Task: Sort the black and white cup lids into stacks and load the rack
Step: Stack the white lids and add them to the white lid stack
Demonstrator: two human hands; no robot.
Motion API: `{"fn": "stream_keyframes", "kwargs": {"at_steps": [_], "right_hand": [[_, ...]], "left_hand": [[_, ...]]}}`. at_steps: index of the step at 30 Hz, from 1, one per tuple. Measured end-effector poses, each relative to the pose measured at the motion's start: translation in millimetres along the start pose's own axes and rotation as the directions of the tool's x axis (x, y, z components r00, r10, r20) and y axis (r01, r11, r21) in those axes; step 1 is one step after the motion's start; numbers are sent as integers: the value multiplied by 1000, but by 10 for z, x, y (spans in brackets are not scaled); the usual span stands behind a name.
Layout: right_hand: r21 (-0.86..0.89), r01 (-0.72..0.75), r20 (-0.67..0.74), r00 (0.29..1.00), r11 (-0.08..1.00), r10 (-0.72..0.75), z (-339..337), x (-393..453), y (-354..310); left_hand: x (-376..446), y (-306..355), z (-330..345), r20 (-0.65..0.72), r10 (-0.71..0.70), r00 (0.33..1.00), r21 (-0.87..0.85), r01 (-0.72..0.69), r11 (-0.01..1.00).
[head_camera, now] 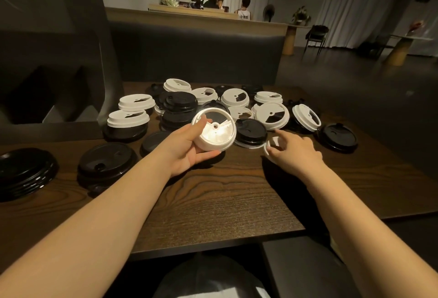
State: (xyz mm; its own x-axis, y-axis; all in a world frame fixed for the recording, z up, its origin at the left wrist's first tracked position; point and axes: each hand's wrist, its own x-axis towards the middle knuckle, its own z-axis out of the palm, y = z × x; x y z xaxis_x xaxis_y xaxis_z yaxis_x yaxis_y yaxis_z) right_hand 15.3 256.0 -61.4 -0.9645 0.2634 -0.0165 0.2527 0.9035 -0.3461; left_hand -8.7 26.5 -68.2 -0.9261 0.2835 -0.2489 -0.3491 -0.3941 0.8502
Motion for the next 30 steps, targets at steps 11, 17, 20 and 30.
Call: {"fn": "stream_keyframes", "kwargs": {"at_steps": [11, 17, 20, 30], "right_hand": [[283, 68, 25, 997, 957, -78, -54, 123, 197], [519, 162, -176, 981, 840, -81, -107, -60, -263], [760, 148, -86, 988, 632, -128, 8, -80, -615], [950, -108, 149, 981, 293, -123, 337, -136, -802]], "left_hand": [[20, 19, -25, 2, -18, 1000, -130, 18, 991], [37, 1, -14, 25, 49, 998, -161, -44, 986], [21, -21, -4, 73, 114, 991, -138, -103, 985], [-7, -77, 2, 66, 269, 961, 351, -275, 895]]}}
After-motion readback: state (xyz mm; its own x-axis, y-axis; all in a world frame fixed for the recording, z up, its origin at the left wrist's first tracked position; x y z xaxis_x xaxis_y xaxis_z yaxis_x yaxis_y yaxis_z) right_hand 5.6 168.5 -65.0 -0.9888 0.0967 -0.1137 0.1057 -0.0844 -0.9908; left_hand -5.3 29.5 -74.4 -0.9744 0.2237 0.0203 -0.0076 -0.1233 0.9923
